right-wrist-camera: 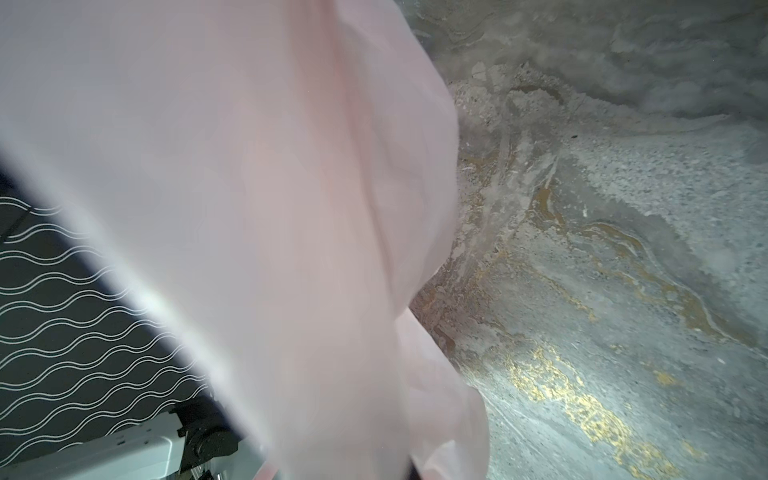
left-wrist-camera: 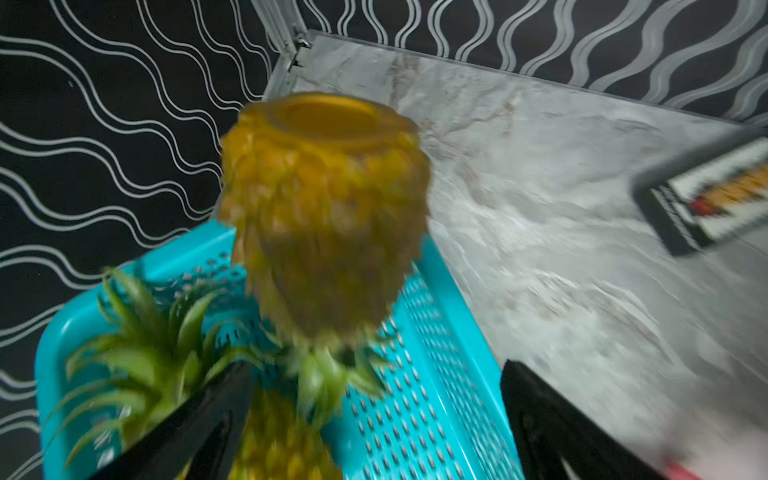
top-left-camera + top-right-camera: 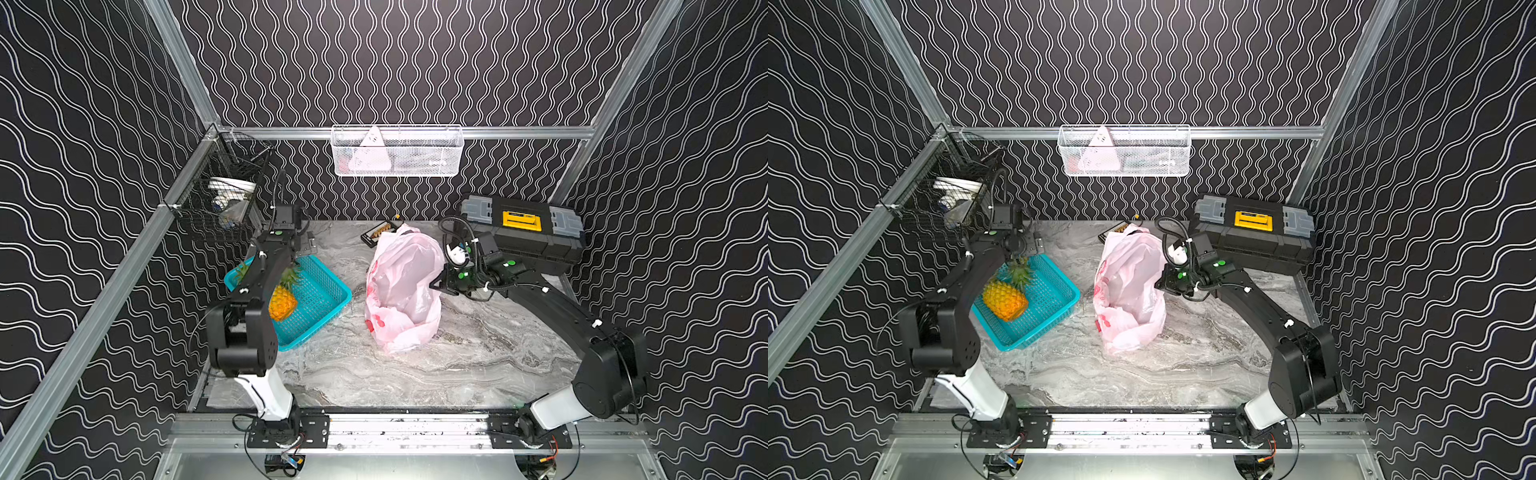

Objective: Place the pineapple into a plastic bag & tie a knot
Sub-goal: Pick up the pineapple from the basket.

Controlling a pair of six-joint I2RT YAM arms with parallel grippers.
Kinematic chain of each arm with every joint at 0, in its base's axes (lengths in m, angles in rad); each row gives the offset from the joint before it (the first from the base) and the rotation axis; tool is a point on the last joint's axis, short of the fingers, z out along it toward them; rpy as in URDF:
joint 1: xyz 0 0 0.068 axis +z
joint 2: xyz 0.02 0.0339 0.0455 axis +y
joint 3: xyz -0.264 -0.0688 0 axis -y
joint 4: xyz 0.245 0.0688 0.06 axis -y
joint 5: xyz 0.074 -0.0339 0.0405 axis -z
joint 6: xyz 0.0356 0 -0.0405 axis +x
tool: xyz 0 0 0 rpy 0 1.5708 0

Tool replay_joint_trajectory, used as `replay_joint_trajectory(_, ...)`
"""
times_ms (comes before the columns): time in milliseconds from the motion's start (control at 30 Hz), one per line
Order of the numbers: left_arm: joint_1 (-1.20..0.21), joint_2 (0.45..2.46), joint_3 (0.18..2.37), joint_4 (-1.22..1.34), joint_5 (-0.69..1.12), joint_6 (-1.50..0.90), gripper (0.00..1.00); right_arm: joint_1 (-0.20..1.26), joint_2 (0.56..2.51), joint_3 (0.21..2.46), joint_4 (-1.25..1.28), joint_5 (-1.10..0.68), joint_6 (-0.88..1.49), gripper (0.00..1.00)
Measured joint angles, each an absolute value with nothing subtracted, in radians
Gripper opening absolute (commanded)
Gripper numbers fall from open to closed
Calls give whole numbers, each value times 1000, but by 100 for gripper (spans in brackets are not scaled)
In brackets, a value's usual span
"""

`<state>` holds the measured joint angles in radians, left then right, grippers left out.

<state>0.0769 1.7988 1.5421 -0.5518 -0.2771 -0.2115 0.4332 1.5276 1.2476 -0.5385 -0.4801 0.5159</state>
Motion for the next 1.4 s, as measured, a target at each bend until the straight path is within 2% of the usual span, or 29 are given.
replay_joint_trajectory(467, 122, 2000, 1693, -493, -387, -181, 99, 434, 1495, 1203, -484, -525, 543, 0)
replay_joint_trajectory(500, 130, 2007, 1693, -487, -398, -181, 93, 434, 1493, 1200, -484, -529, 543, 0)
replay_joint_trajectory(567, 144, 2014, 1678, -467, -432, -180, 76, 434, 1488, 1197, -483, -530, 543, 0)
replay_joint_trajectory(700, 161, 2012, 1638, -413, -456, -176, 22, 434, 1473, 1188, -480, -530, 546, 0)
replay_joint_trajectory(767, 166, 2012, 1618, -385, -439, -189, 0, 434, 1468, 1184, -480, -529, 545, 0)
replay_joint_trajectory(1000, 162, 1934, 1519, -317, -368, -180, 0, 434, 1448, 1164, -479, -529, 549, 0)
replay_joint_trajectory(1400, -41, 1550, 1275, -472, -212, -181, 0, 434, 1452, 1145, -449, -525, 553, 0)
